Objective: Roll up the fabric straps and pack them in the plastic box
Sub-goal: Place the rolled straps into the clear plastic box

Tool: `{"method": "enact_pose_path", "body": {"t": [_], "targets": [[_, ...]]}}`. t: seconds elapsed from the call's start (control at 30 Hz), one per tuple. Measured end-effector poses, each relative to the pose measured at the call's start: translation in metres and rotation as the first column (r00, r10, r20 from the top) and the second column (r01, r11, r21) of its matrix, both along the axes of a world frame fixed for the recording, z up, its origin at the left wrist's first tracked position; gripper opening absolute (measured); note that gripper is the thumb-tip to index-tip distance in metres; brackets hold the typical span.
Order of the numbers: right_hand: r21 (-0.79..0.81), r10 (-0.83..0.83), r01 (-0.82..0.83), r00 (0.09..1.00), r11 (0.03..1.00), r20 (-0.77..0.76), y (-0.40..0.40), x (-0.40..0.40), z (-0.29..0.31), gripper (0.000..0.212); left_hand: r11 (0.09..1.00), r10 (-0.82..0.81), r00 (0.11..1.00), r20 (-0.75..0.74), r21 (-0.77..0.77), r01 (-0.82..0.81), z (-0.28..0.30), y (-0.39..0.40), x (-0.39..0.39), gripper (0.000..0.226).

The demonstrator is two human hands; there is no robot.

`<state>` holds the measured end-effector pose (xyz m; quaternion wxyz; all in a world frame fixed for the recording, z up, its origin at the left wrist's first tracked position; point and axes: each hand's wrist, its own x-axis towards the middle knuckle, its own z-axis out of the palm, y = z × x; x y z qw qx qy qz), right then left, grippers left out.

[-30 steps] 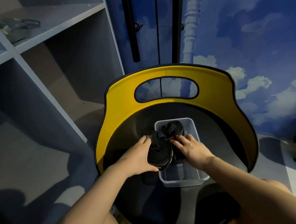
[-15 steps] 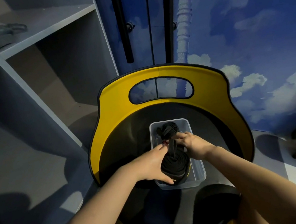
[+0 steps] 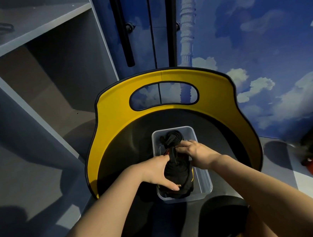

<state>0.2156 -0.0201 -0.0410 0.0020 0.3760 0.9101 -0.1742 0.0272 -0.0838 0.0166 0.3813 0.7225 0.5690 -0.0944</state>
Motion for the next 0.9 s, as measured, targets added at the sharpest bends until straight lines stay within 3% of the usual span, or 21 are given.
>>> {"method": "enact_pose_path", "body": {"t": [0.13,0.33,0.5,0.6,0.7,0.83,0.9], "targets": [[-0.018,-0.017,0.017,1.0,1.0,-0.012,0.001,0.0,0.0,0.061,0.998,0.005,1.0,0.018,0.062,-0.006,-0.002,0.0,0.002,0.088],[-0.012,-0.009,0.009,1.0,1.0,0.023,0.002,-0.005,0.009,0.061,0.987,0.022,0.999,0.041,0.155,-0.028,-0.012,-0.01,0.004,0.1],[-0.081,-0.063,0.063,0.998,0.995,0.004,-0.006,-0.005,0.014,0.062,0.977,-0.04,0.998,-0.053,0.209,0.05,-0.025,-0.027,0.011,0.093],[-0.141,-0.113,0.096,0.986,0.985,-0.121,-0.02,0.001,0.023,0.053,0.987,-0.033,0.999,-0.028,0.159,0.037,-0.026,-0.03,0.01,0.098],[-0.182,-0.132,0.106,0.982,0.978,-0.135,-0.039,0.014,0.022,0.05,0.998,-0.009,1.0,0.008,0.07,0.008,-0.021,-0.031,0.007,0.101],[-0.21,-0.046,0.053,0.998,0.976,0.038,-0.055,0.022,0.016,0.09,0.999,-0.035,0.998,0.046,0.026,0.034,-0.017,-0.031,0.007,0.093],[-0.174,-0.034,0.045,0.997,0.984,0.064,-0.056,0.02,0.014,0.1,0.995,-0.058,0.996,0.065,0.088,0.052,-0.02,-0.031,0.005,0.086]]}}
